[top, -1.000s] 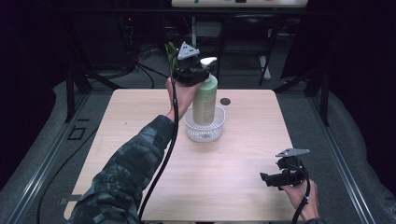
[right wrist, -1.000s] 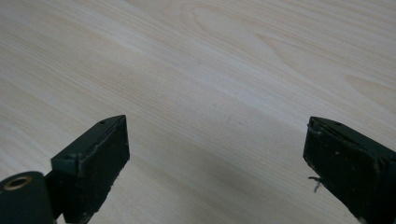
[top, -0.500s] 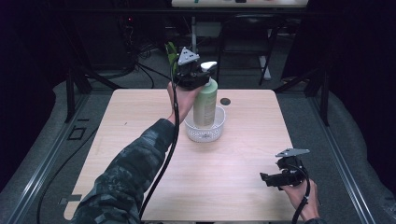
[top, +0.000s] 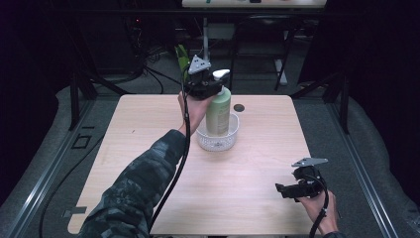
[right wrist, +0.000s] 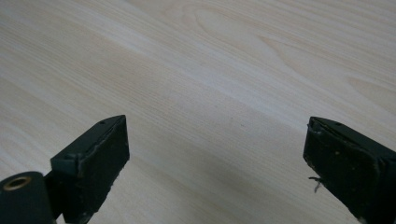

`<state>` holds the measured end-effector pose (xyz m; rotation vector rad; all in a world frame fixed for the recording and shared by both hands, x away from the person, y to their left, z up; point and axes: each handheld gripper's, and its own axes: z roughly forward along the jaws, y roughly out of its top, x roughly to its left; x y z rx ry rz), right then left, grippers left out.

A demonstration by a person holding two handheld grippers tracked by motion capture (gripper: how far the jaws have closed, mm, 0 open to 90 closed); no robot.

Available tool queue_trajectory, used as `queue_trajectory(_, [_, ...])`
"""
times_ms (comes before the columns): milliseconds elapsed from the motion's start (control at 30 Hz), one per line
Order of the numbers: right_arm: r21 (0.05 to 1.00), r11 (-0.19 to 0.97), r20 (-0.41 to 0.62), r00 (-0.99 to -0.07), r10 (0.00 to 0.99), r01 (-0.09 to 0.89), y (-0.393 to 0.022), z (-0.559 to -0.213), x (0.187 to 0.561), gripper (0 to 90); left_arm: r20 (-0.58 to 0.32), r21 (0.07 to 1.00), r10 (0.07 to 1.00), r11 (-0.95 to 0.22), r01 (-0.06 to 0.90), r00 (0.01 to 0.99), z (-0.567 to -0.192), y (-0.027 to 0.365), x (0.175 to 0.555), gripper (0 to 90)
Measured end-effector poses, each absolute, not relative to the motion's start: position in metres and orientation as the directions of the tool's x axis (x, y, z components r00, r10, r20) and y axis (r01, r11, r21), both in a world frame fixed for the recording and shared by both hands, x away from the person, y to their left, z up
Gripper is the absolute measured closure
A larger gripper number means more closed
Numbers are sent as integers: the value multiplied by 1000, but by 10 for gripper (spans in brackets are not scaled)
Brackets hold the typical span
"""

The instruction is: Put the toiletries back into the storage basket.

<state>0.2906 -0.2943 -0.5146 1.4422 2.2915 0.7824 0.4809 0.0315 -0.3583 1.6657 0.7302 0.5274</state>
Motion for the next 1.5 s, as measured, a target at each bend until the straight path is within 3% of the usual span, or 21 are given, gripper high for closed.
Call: queue_trajectory(1500, [603,337,21,-437,899,723,-294,-514,290,65,-46,979,717,-105,173,696,-391,36,484,670])
